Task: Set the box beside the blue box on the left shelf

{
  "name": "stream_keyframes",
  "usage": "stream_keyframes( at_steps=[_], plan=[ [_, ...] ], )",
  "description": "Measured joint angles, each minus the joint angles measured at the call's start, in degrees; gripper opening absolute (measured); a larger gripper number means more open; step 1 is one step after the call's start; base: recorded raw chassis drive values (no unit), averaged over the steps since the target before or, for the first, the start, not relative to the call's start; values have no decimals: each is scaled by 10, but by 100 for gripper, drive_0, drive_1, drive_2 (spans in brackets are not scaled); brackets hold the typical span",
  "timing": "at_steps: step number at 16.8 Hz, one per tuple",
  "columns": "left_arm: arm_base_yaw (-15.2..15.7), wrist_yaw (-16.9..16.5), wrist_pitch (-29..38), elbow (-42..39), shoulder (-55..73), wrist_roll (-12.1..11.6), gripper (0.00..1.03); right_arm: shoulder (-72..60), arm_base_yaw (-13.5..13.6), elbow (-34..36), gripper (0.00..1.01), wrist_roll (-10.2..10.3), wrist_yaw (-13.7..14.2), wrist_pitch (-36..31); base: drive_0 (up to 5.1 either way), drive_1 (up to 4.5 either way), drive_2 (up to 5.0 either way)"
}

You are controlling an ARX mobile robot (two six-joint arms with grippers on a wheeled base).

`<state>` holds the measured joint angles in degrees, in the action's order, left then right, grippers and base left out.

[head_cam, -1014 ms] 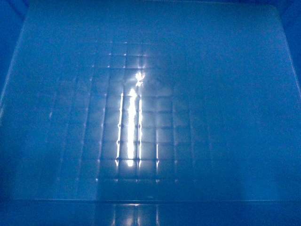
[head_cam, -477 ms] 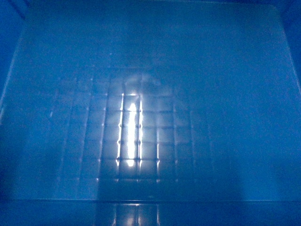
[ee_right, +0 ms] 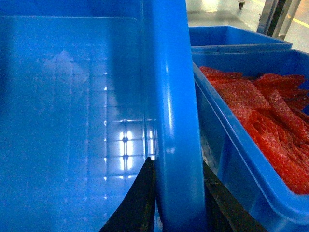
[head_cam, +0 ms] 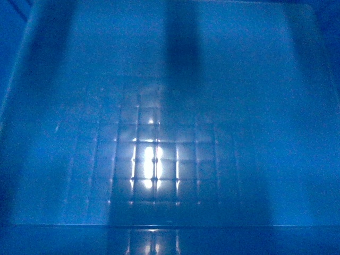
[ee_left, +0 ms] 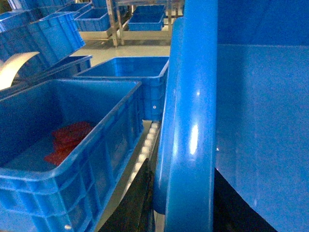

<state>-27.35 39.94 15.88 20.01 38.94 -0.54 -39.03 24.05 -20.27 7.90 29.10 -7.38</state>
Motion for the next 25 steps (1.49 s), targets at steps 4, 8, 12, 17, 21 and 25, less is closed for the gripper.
stream_keyframes(
  at_steps=[4,8,12,17,21,25],
  plan=[
    [0,0,1,0,0,0,20,0,0,0,17,0,0,1,-9,417,-435],
    [0,-2,0,0,2,0,20,-2,0,0,17,0,0,0,-9,417,-435],
    [0,-1,0,0,2,0,20,-2,0,0,17,0,0,0,-9,417,-435],
    [0,-1,0,0,2,0,20,-2,0,0,17,0,0,0,-4,167,-174],
    [0,-1,0,0,2,0,20,-2,0,0,17,0,0,0,0,0,0],
    [0,-1,0,0,2,0,20,-2,0,0,17,0,0,0,0,0,0]
  ],
)
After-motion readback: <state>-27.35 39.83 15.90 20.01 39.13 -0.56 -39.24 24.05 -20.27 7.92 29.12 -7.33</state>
